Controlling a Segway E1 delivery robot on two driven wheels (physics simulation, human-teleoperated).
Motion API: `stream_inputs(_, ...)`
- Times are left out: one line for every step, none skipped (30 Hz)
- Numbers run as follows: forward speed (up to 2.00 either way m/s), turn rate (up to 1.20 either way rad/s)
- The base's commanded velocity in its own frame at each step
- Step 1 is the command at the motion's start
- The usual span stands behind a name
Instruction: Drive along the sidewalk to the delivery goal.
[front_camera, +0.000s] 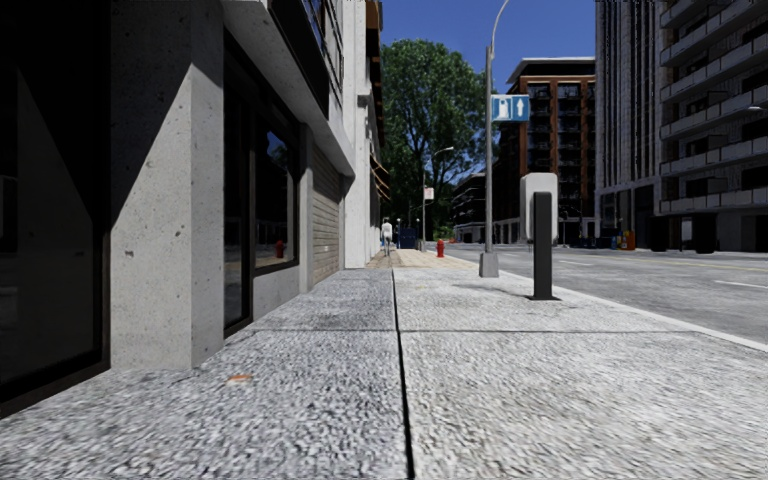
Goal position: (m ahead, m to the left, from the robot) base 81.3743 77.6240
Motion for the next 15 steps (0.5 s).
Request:
stream_inputs(2.00, 0.00)
stream_inputs(2.00, 0.00)
stream_inputs(2.00, 0.00)
stream_inputs(2.00, 0.00)
stream_inputs(2.00, 0.00)
stream_inputs(2.00, 0.00)
stream_inputs(2.00, 0.00)
stream_inputs(2.00, 0.00)
stream_inputs(2.00, 0.00)
stream_inputs(2.00, 0.00)
stream_inputs(2.00, 0.00)
stream_inputs(2.00, 0.00)
stream_inputs(2.00, 0.00)
stream_inputs(2.00, 0.00)
stream_inputs(2.00, 0.00)
